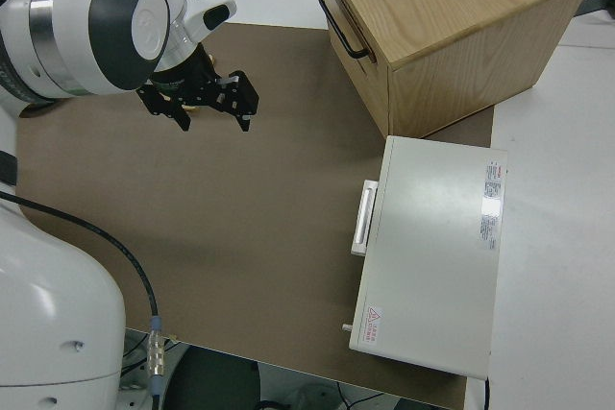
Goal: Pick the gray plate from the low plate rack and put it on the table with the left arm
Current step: 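Lift the gray plate out of the rack with the left gripper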
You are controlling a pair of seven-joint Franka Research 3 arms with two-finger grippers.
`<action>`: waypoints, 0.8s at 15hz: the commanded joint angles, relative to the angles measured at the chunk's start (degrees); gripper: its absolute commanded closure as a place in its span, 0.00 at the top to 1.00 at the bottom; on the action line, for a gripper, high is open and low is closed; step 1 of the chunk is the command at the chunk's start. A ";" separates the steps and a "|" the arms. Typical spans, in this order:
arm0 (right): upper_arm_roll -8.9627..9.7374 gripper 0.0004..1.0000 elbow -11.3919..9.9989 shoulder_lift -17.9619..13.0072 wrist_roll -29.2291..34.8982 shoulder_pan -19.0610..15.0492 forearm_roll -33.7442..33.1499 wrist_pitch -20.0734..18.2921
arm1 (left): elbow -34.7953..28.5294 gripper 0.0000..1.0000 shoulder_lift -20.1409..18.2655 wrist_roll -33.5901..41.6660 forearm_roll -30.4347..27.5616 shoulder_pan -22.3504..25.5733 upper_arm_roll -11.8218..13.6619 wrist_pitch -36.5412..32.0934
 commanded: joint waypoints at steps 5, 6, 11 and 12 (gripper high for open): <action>0.38 0.99 0.35 -0.27 -0.19 -0.85 0.20 -0.87 | -8.71 0.00 -0.89 0.37 -17.60 -1.17 -2.25 6.51; 0.38 0.99 0.35 -0.27 -0.19 -0.85 0.20 -0.87 | -10.73 0.00 -1.42 0.28 -18.47 -1.17 -2.44 8.27; 0.38 0.99 0.35 -0.27 -0.19 -0.85 0.20 -0.87 | -19.97 0.00 -3.45 0.28 -19.18 -1.17 -3.05 16.36; 0.38 0.99 0.35 -0.27 -0.19 -0.85 0.20 -0.87 | -21.03 0.00 -2.93 0.11 -19.62 -1.25 -3.31 17.07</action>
